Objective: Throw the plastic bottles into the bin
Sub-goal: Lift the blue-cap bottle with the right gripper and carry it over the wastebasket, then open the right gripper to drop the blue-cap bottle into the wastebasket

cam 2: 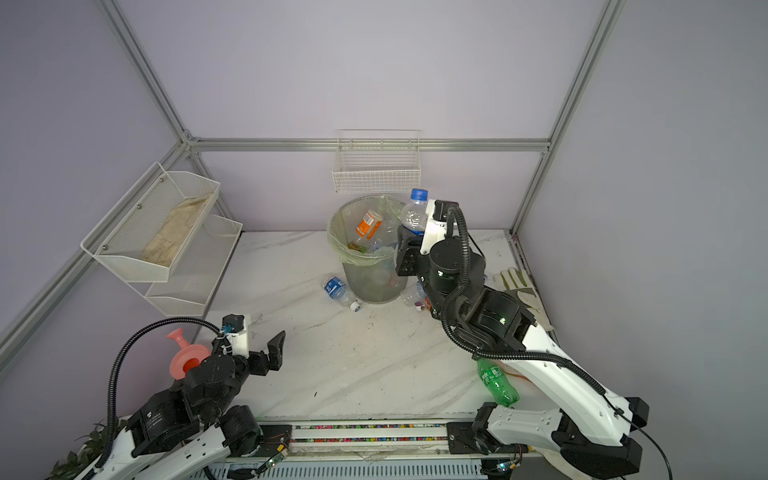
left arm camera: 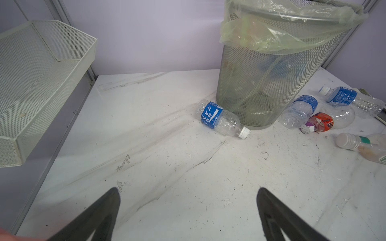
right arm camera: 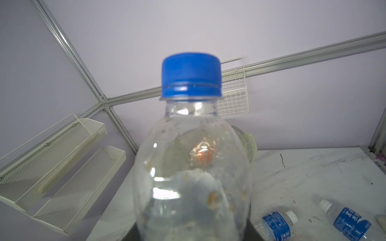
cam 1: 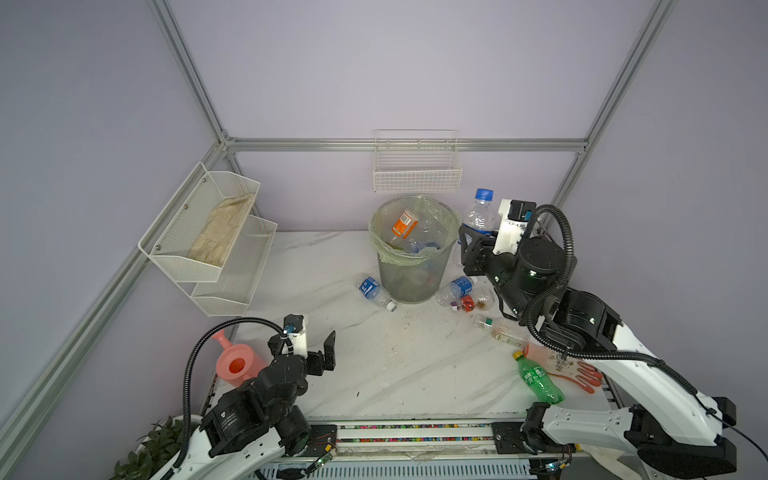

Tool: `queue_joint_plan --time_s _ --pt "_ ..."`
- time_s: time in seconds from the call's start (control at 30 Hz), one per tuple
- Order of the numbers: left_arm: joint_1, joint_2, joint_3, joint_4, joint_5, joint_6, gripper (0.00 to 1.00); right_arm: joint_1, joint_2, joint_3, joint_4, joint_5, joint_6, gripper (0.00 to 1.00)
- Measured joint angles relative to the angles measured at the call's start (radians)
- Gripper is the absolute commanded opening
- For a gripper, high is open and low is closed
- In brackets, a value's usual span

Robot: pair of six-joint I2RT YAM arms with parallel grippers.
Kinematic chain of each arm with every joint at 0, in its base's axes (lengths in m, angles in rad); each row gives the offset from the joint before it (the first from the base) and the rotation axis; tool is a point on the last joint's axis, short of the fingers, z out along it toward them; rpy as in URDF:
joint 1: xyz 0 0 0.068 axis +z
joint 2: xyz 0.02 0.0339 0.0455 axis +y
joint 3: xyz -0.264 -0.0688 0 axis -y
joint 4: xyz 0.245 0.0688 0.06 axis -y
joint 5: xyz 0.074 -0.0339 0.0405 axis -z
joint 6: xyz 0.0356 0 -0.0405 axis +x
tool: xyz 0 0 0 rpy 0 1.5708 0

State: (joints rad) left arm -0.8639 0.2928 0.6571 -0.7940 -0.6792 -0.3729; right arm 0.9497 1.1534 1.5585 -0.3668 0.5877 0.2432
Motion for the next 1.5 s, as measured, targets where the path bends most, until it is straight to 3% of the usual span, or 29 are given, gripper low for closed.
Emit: queue_joint_plan --time_s 0.7,0.8,0.9,0.93,0.97,1.0,1.03,1.23,1.5 --pt "0.0 0.0 0.0 0.001 0.043 0.011 1.0 -0.002 0.295 0.268 0.089 -0.02 -0.156 0.0" --pt "0.0 0.0 0.0 0.003 0.048 0.019 1.0 -0.056 0.372 0.351 0.062 -0.079 -0.138 0.0" --pt "0.0 0.001 0.0 0.009 0.049 0.026 1.0 -0.185 0.481 0.442 0.029 -0.185 -0.095 0.0" --pt "0.0 0.002 0.0 0.01 0.051 0.026 1.0 -0.22 0.519 0.462 0.016 -0.2 -0.083 0.11" --pt "0.0 0.002 0.0 0.012 0.053 0.026 1.0 -0.254 0.564 0.48 -0.004 -0.206 -0.072 0.41" --pt "0.0 0.002 0.0 0.013 0.056 0.026 1.0 -0.276 0.602 0.491 -0.024 -0.21 -0.063 0.81" --pt "0.0 0.002 0.0 0.014 0.058 0.026 1.0 -0.29 0.641 0.495 -0.045 -0.211 -0.05 0.97" --pt "0.0 0.001 0.0 0.014 0.062 0.026 1.0 -0.287 0.75 0.506 -0.208 -0.21 -0.024 0.97" --pt "0.0 0.002 0.0 0.014 0.062 0.026 1.0 -0.282 0.534 0.457 -0.203 -0.23 -0.008 0.97"
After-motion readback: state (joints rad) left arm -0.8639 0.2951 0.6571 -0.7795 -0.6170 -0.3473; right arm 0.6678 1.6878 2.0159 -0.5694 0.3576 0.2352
